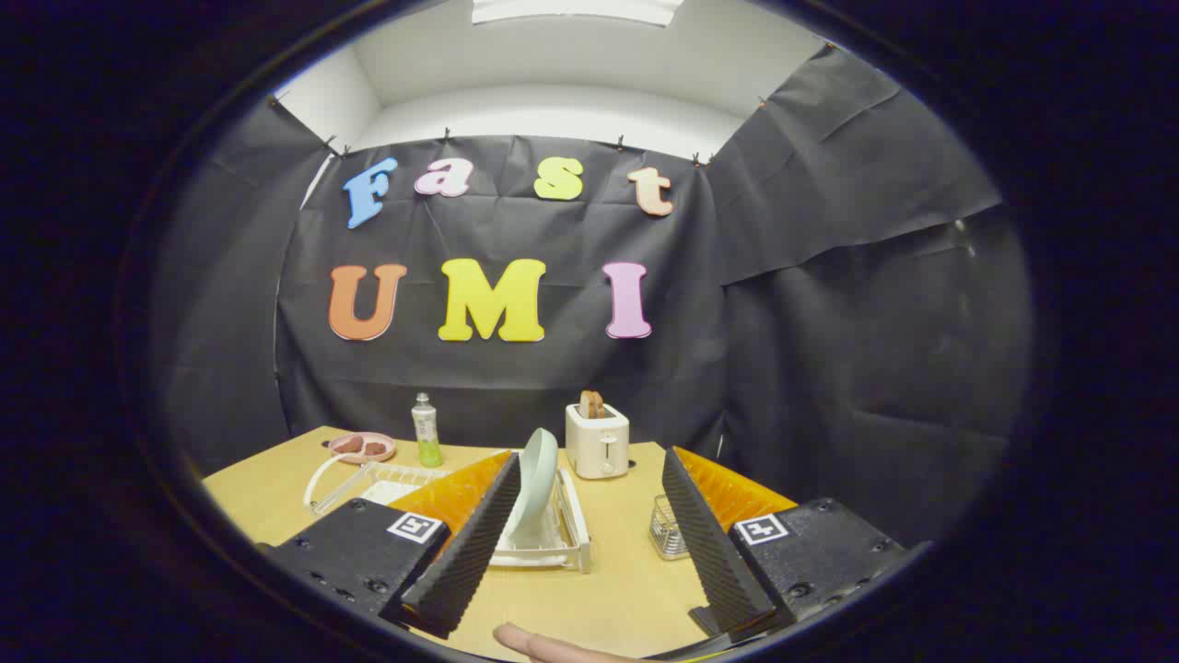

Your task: Take the plate from the dish rack, then take the spoon from the basket and place it into the plate.

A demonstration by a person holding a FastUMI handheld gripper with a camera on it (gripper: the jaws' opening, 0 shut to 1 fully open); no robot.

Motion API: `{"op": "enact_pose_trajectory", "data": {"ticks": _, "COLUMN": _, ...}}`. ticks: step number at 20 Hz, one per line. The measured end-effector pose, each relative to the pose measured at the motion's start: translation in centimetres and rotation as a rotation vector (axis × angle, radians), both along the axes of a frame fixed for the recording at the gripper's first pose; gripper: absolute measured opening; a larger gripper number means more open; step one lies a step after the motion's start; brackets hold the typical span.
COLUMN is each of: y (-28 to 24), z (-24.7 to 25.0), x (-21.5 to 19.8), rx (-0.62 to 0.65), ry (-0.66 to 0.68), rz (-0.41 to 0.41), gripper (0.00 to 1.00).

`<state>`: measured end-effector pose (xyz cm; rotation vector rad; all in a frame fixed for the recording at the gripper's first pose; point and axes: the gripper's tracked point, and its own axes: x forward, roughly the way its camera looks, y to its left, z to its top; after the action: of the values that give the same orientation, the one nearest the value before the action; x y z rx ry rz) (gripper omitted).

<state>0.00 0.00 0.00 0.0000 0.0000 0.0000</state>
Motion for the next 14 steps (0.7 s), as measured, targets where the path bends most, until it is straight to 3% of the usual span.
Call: {"op": "enact_pose_trajectory", "data": {"ticks": 14, "y": -0.79, "z": 0.71, "x": -0.57, "rx": -0.028, "ry": -0.033, "rz": -0.012, "gripper": 1.0}}
